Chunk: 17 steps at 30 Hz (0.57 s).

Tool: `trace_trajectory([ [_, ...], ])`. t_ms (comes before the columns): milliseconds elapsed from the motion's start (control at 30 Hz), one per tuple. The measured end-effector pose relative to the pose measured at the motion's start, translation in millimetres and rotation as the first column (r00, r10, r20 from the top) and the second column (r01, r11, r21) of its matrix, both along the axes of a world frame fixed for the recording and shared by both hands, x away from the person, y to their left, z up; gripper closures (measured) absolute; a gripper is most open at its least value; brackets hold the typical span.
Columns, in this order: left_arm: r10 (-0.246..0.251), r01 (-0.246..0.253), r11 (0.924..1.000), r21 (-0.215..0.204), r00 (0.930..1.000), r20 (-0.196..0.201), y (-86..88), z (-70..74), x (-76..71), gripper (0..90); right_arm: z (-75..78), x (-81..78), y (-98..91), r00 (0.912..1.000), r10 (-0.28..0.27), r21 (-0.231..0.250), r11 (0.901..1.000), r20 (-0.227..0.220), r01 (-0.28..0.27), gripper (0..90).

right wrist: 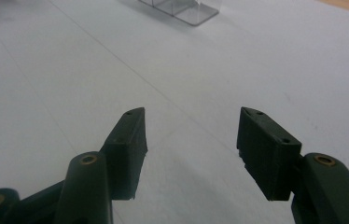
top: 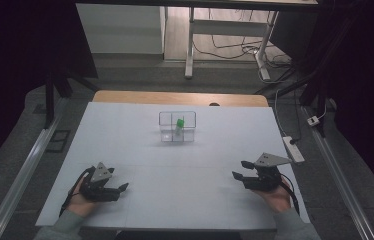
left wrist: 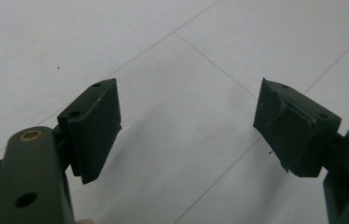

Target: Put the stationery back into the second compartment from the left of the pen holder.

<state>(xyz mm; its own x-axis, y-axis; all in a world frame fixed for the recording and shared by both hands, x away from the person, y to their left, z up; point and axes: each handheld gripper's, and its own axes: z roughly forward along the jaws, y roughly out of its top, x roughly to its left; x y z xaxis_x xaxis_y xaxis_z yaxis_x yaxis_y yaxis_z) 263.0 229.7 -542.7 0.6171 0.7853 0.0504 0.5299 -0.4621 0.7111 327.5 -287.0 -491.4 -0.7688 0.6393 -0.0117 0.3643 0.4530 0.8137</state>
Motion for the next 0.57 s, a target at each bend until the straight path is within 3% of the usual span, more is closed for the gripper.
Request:
trace_trajectory([
  [200, 0.002, -0.002, 1.0000, -0.003, 1.0000, 0.001, 0.9, 0.0, 0.3, 22.8, -8.1, 0.7, -8.0, 0.9995, -0.022, -0.009, 0.9997, -0.025, 0.022, 41.6],
  [567, 0.005, -0.005, 1.0000, -0.002, 1.0000, 0.004, 1.4, 0.0, 0.2, 22.8, -9.3, 1.4, -6.9, 0.9998, -0.018, -0.036, 0.9992, -0.011, 0.018, 40.6],
])
